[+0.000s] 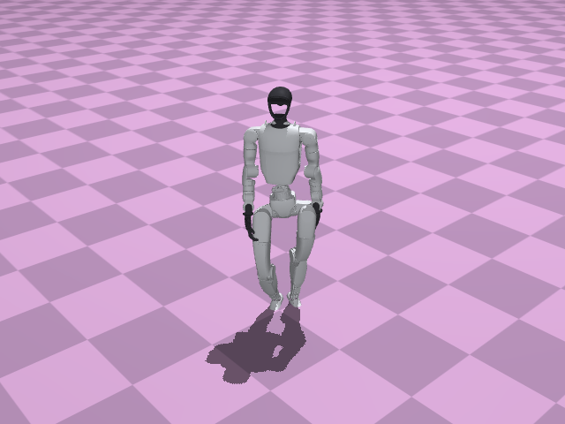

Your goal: Sport exercise

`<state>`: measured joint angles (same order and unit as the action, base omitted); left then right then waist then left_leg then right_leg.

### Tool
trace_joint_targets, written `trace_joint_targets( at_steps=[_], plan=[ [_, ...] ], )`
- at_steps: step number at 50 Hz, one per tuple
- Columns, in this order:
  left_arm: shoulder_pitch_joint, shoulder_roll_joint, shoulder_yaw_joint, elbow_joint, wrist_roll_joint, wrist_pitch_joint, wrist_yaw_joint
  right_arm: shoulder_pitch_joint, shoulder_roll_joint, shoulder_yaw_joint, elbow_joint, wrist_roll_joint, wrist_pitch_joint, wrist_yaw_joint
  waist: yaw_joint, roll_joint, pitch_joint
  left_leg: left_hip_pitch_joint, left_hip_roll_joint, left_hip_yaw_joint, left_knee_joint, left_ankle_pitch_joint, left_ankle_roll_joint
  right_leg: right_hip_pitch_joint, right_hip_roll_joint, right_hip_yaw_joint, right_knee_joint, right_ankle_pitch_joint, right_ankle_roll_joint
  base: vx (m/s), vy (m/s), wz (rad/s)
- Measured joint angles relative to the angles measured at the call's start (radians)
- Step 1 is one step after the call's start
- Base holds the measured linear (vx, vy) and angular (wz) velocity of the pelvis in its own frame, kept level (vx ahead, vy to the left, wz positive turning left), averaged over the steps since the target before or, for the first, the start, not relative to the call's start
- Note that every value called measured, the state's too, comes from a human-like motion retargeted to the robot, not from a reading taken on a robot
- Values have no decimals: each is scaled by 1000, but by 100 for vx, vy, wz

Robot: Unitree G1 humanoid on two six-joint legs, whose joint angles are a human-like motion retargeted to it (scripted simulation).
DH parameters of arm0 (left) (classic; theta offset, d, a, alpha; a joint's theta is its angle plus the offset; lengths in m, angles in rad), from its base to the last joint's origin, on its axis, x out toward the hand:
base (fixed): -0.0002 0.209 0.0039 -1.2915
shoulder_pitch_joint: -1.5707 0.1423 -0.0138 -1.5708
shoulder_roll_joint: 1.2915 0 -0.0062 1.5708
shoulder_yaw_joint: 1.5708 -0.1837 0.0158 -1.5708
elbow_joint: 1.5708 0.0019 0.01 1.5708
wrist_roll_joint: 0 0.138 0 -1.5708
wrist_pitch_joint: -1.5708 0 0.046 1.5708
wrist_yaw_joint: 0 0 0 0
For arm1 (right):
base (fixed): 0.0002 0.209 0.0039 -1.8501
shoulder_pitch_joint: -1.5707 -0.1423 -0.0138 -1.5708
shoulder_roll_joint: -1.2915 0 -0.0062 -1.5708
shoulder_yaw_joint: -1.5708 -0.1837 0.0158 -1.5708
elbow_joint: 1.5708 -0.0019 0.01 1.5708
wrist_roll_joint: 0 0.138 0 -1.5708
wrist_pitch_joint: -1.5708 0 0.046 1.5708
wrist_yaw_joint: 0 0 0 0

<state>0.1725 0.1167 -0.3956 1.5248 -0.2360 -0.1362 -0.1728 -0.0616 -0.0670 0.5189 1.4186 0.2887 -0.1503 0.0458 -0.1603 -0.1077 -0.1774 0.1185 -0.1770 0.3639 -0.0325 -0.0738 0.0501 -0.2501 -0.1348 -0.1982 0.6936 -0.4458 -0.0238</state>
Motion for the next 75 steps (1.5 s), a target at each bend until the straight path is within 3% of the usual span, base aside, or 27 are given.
trace_joint_targets(
  at_steps=[19,32,40,42,43,47,50,53,58,61,65,68,70,72,75],
  plan=[
    [-60,32,9,-22,-94,-2,44,52,3,9,-17,75,-5,-14,39,-44,20,11,-22,-52,0,28,-3,-38,-63,-15,102,38,-9,1,1,33],
    [-103,60,-21,-88,-62,11,0,48,-5,22,-68,49,14,14,120,-80,63,-9,-26,23,26,172,-2,-50,-154,-89,143,129,-9,2,2,117],
    [-113,42,-10,-94,-81,56,-67,30,-15,-12,-91,54,41,55,140,-91,72,-45,-47,33,49,132,21,-77,-224,-156,192,82,-2,2,5,131],
    [-124,39,15,-85,-122,73,-87,33,-21,-36,-106,61,55,76,136,-76,68,-55,-38,7,50,162,9,-78,-219,-166,191,135,-6,12,6,142],
    [-129,37,29,-79,-149,82,-96,32,-27,-46,-123,63,67,90,132,-53,55,-60,-24,-1,20,225,-6,-86,-196,-168,168,197,-8,11,5,150],
    [-117,41,54,-94,-206,106,-106,71,-54,-53,-182,39,108,123,109,-57,25,-97,-32,15,10,592,-117,-156,-211,-82,178,484,32,6,3,154],
    [-106,49,61,-117,-213,116,-100,97,-74,-41,-193,1,131,129,110,-71,20,-125,-47,40,108,597,-178,-196,-231,-18,225,567,47,11,5,116],
    [-105,52,59,-137,-204,129,-98,106,-88,-37,-180,-20,146,133,105,-80,28,-163,-58,46,160,597,-178,-230,-238,32,261,580,52,-2,0,128],
    [-108,41,49,-145,-170,143,-94,102,-97,-32,-121,-30,149,129,102,-55,-14,-179,-65,49,64,596,-101,-282,-201,60,232,558,58,-4,-2,124],
    [-101,26,37,-142,-145,143,-104,100,-93,-29,-97,-32,146,126,103,-69,-8,-151,-91,43,3,567,-27,-278,-207,73,243,451,45,-14,-3,106],
    [-102,15,30,-128,-109,141,-119,78,-78,-25,-70,-47,128,113,115,-82,10,-100,-112,45,-26,300,69,-243,-210,56,251,95,2,-9,-1,58],
    [-111,11,36,-103,-83,131,-117,47,-64,-32,-71,-67,105,92,110,-80,55,-92,-88,76,73,88,86,-183,-204,16,253,-42,-12,-3,0,27],
    [-115,10,44,-89,-78,122,-112,30,-57,-37,-85,-68,91,84,102,-67,92,-102,-53,89,168,35,75,-142,-192,-8,248,-40,-22,0,0,0],
    [-119,10,49,-76,-79,111,-105,12,-54,-36,-111,-52,84,84,95,-20,114,-136,22,90,263,41,45,-103,-132,-40,191,32,-32,0,0,0],
    [-99,9,38,-77,-82,101,-97,14,-54,-28,-141,-25,73,82,74,-26,116,-143,15,92,248,183,8,-133,-144,-15,220,143,-17,-2,-1,4]
  ],
)
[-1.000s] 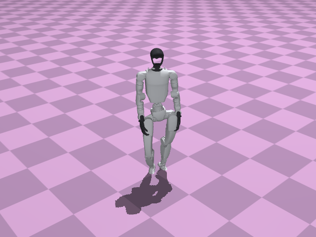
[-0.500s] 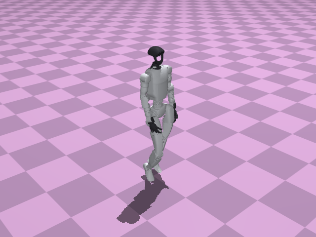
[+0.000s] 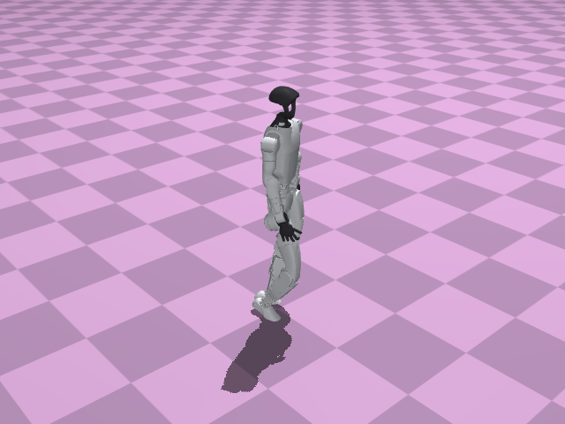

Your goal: Sport exercise

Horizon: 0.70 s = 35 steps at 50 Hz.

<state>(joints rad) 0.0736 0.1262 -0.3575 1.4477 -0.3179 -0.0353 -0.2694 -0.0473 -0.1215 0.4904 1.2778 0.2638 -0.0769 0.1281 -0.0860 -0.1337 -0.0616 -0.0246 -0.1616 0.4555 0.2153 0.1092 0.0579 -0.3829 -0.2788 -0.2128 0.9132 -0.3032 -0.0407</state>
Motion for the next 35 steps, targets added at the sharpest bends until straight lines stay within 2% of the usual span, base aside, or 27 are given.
trace_joint_targets(
  at_steps=[2,6,10,14,16,20,22,26,35],
  plan=[
    [8,8,-8,-6,-2,-6,2,4,0,9,-16,24,-4,-4,-10,-1,-40,18,-34,-8,-167,148,-22,-57,2,13,-7,55,4,0,0,0],
    [15,17,-33,-12,5,-14,12,16,3,19,-19,51,-15,-15,-20,-32,-48,25,-78,-20,-244,226,-34,-101,-34,35,21,74,25,-5,-5,25],
    [8,28,-50,-14,5,-21,22,27,3,27,-2,73,-22,-28,-18,-42,-73,2,-82,-36,-270,189,-14,-124,-37,27,-3,55,34,-2,-4,33],
    [-10,29,-56,-6,5,-19,9,30,8,19,33,82,-22,-34,-13,-50,-96,-7,-81,-46,-269,87,8,-121,-40,6,-14,-76,29,-1,-3,27],
    [-28,31,-57,4,4,-12,-14,25,15,8,49,78,-17,-28,-13,-41,-100,-7,-66,-46,-260,44,6,-103,-23,-11,-35,-104,29,5,-2,27],
    [-56,32,-59,15,-9,8,-66,20,21,-10,58,73,0,0,-16,-19,-95,-3,-37,-41,-252,50,-5,-72,10,-23,-74,-82,20,3,-2,22],
    [-77,36,-64,15,-17,20,-91,8,13,-18,46,76,14,23,-9,33,-98,-15,21,-43,-243,73,-20,-28,86,-42,-182,-12,7,4,-1,5],
    [-73,31,-82,6,-18,29,-101,12,1,-16,16,84,18,41,-24,24,-86,-3,-8,-45,-256,128,-18,-52,62,1,-120,20,17,-4,1,23],
    [-78,19,-102,-14,-11,44,-103,8,-40,-13,-65,84,17,47,-48,29,-88,-3,-46,-79,-263,109,11,-85,43,48,-58,4,27,-1,4,21]
  ],
)
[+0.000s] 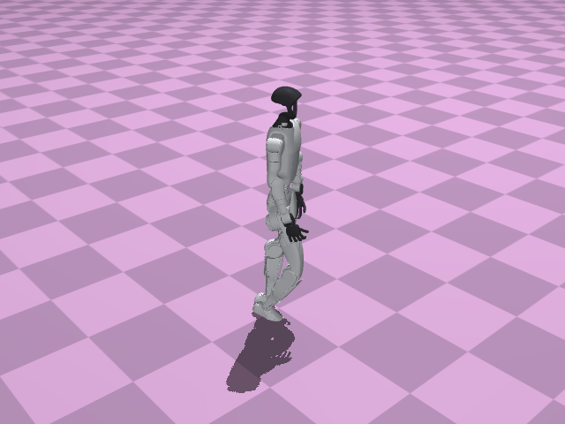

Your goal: Sport exercise

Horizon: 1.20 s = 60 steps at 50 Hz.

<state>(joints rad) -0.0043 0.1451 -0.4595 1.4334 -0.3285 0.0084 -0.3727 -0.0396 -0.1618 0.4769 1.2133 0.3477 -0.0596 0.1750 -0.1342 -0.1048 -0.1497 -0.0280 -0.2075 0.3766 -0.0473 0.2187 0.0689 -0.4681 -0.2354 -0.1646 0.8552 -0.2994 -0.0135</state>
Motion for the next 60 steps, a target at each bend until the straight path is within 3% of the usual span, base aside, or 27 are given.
trace_joint_targets(
  at_steps=[14,30,33,37,43,45,47,50,53,54,57,60],
  plan=[
    [-39,-10,1,2,63,-4,24,-9,-16,-1,14,-55,4,-27,31,10,35,33,-30,-85,3,-19,14,21,-12,43,56,-41,-27,0,2,23],
    [-95,-9,-75,54,302,-7,116,22,-23,77,-44,-145,-13,-52,37,-38,42,16,-30,-153,-3,70,-38,19,14,68,57,24,-37,-1,-1,8],
    [-111,1,-93,50,367,-8,137,58,-65,95,-158,-171,-33,-46,-3,-51,35,24,-42,-142,-4,41,-27,6,22,93,87,-2,-31,5,2,-2],
    [-153,29,-107,41,447,-14,188,142,-136,89,-339,-193,-66,-54,-74,-60,23,45,-54,-112,-5,-82,-1,2,33,106,106,-101,-34,10,2,-13],
    [-236,63,-92,46,547,-31,277,318,-192,39,-509,-228,-96,-53,-149,-56,18,83,-46,-65,5,-235,-27,43,54,103,66,-225,-51,14,-2,-43],
    [-244,63,-77,72,591,-43,286,351,-185,29,-529,-255,-94,-27,-137,-6,31,75,37,-40,107,-300,-50,138,137,83,-70,-183,-73,20,-6,-128],
    [-211,53,-71,87,615,-39,274,329,-157,42,-508,-271,-87,-10,-128,-21,24,49,49,-20,204,-284,-49,151,134,106,-73,-130,-80,11,-7,-197],
    [-114,61,-39,116,656,-15,214,207,-75,73,-433,-280,-56,30,-83,17,-29,-119,141,-96,469,-307,-63,168,279,224,-230,144,-82,8,-7,-361],
    [24,40,-14,138,664,22,106,67,-18,114,-409,-236,-17,73,-33,61,-127,-269,134,-268,537,-128,-108,80,419,405,-319,490,-24,0,-5,-600],
    [73,27,-18,141,665,27,66,23,-4,132,-409,-219,-11,86,-19,68,-146,-302,116,-329,552,-93,-114,47,453,453,-313,546,-6,-4,0,-742],
    [212,-12,-69,140,682,22,-46,-99,32,200,-408,-176,-7,120,22,80,-180,-373,59,-473,586,-98,-77,-59,504,518,-244,561,6,-11,8,-857],
    [336,-38,-155,95,725,-2,-124,-211,64,280,-401,-135,-20,150,97,92,-212,-420,50,-480,589,-210,3,-182,434,381,-152,375,-85,-16,10,-894]
  ],
)
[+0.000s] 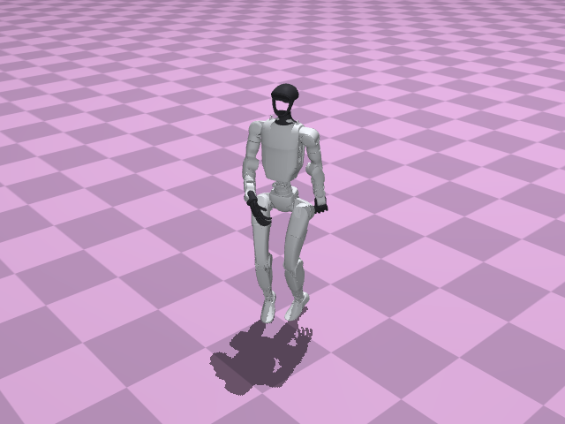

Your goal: Sport exercise

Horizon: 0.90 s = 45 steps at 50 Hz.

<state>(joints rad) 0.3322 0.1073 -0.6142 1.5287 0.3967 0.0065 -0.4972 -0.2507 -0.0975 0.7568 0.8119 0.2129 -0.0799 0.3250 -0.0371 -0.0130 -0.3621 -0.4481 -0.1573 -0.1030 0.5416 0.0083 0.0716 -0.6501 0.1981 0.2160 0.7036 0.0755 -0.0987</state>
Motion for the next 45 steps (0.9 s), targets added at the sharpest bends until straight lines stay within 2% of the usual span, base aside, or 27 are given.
trace_joint_targets(
  at_steps=[2,5,7,8,9,10,12,14,15,18,21,23,25,28,30,32,33,38,41,45],
  plan=[
    [62,2,-58,-46,34,-21,-17,-51,2,36,-10,12,-22,3,49,0,-7,-3,13,65,-10,-118,51,-45,-139,-202,96,-217,-58,-16,1,-789],
    [108,25,-119,-108,68,-46,-15,-95,-17,62,-40,-2,-61,-28,79,-7,-4,-1,47,225,-24,-323,97,-38,-404,-512,230,-524,-87,-20,-13,-610],
    [102,54,-130,-141,65,-56,-6,-100,-49,71,-53,-41,-86,-58,71,-13,3,9,78,363,-34,-414,96,-3,-549,-673,290,-664,-99,-17,-27,-436],
    [91,72,-129,-157,60,-60,-3,-93,-66,73,-56,-65,-95,-70,63,-16,9,18,90,426,-36,-427,84,16,-601,-735,308,-709,-98,-11,-36,-378],
    [66,102,-123,-185,47,-58,-8,-81,-81,68,-63,-103,-103,-85,56,-19,36,71,98,476,-76,-418,68,62,-614,-778,290,-737,-94,-5,-42,-359],
    [36,139,-115,-217,30,-54,-17,-67,-95,60,-70,-147,-111,-101,51,-21,73,145,103,521,-135,-398,50,121,-608,-812,255,-756,-89,-4,-43,-314],
    [-27,168,-99,-222,22,-52,-6,-30,-112,53,-43,-185,-104,-103,14,-13,86,154,143,561,-94,-357,14,146,-596,-818,214,-739,-56,-3,-42,-259],
    [-118,208,-75,-222,9,-49,10,4,-120,35,-3,-227,-95,-106,-14,18,111,161,231,577,-4,-348,-5,198,-494,-793,113,-706,-41,1,-38,-215],
    [-157,221,-67,-221,4,-46,22,29,-131,30,21,-238,-88,-108,-37,25,115,155,261,583,53,-342,0,202,-476,-767,104,-698,-31,2,-31,-155],
    [-320,268,-25,-218,-41,-33,82,92,-164,-2,109,-265,-65,-125,-90,55,143,108,411,594,321,-387,72,233,-373,-685,55,-675,-30,5,-25,-131],
    [-520,302,18,-230,-130,-20,160,137,-195,-45,212,-267,-38,-147,-96,113,199,22,543,499,586,-464,104,268,-227,-603,6,-641,-43,4,-15,-146],
    [-659,307,37,-257,-203,-19,213,154,-218,-80,278,-251,-22,-162,-81,160,236,-38,585,417,682,-513,93,288,-138,-552,-33,-610,-52,4,-6,-159],
    [-830,285,28,-289,-289,-18,257,139,-250,-138,340,-219,-16,-177,-35,229,276,-102,614,328,694,-554,57,354,-26,-497,-199,-523,-59,6,0,-160],
    [-950,243,5,-376,-351,-29,285,169,-280,-171,365,-174,-3,-194,-30,237,286,-106,511,292,500,-575,9,387,-30,-425,-264,-478,-43,7,9,-105],
    [-992,207,-21,-428,-358,-34,283,184,-289,-179,365,-160,2,-201,-39,215,278,-84,419,284,318,-554,-14,378,-72,-395,-252,-483,-28,6,14,-68],
    [-995,171,-54,-459,-332,-40,266,196,-284,-169,363,-170,4,-205,-47,208,275,-68,378,269,219,-537,-27,352,-95,-385,-192,-506,-15,4,17,-48],
    [-992,150,-73,-469,-308,-37,250,201,-280,-167,361,-183,5,-207,-56,177,260,-32,321,286,123,-507,-18,333,-142,-378,-157,-531,-2,5,20,-15],
    [-882,67,-168,-423,-161,-31,186,188,-238,-115,359,-277,5,-225,-72,129,260,4,266,335,109,-556,18,261,-232,-371,36,-625,35,3,23,-15],
    [-787,50,-204,-341,-56,-25,161,163,-205,-85,358,-354,5,-234,-85,73,258,44,191,364,68,-573,48,211,-317,-338,166,-659,55,9,20,15],
    [-663,80,-205,-236,34,-23,159,118,-162,-51,347,-435,-4,-235,-91,3,256,97,105,392,-28,-550,79,144,-474,-388,310,-694,23,11,11,13]
  ],
)
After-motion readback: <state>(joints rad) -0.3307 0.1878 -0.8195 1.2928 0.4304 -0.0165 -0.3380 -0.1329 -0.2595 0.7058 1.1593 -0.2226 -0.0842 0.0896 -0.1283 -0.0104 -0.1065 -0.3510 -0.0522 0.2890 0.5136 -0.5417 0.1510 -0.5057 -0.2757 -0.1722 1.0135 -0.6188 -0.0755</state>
